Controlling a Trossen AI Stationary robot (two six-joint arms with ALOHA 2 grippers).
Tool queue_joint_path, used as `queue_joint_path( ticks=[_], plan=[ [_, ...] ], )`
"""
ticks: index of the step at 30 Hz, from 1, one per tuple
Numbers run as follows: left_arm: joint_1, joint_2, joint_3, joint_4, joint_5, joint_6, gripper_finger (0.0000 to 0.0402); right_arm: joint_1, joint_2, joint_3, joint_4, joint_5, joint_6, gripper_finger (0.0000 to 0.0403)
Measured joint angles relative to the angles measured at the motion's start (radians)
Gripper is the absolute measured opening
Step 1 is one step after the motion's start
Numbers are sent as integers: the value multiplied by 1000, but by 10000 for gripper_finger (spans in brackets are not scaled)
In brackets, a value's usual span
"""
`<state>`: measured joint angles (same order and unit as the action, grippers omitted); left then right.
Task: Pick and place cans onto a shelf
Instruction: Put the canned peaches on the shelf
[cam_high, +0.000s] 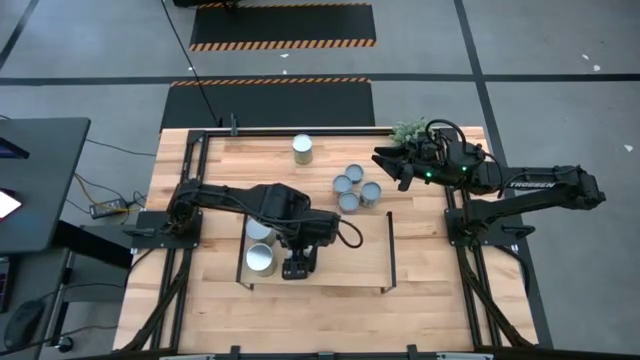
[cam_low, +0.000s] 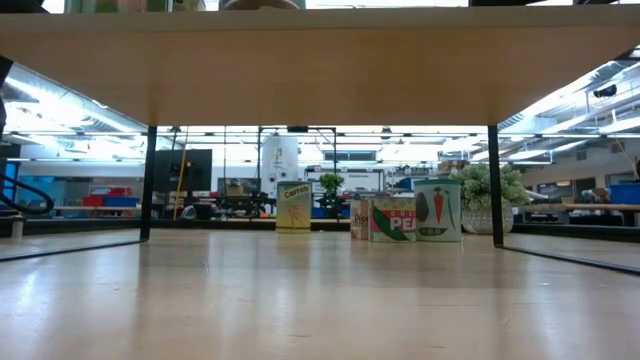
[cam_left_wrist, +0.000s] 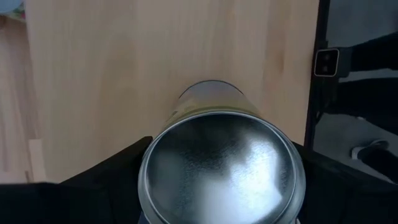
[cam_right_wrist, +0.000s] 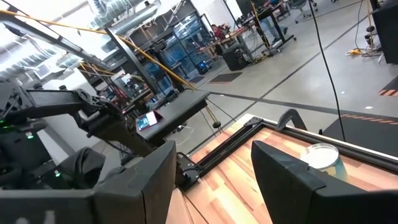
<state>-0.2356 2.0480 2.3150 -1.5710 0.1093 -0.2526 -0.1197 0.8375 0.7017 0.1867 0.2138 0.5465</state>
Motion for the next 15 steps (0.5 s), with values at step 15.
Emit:
queue_joint_path(
  ticks=[15],
  plan=[
    [-15,30,1,0,19,49,347,6,0,0,0,0,0,217]
  ],
)
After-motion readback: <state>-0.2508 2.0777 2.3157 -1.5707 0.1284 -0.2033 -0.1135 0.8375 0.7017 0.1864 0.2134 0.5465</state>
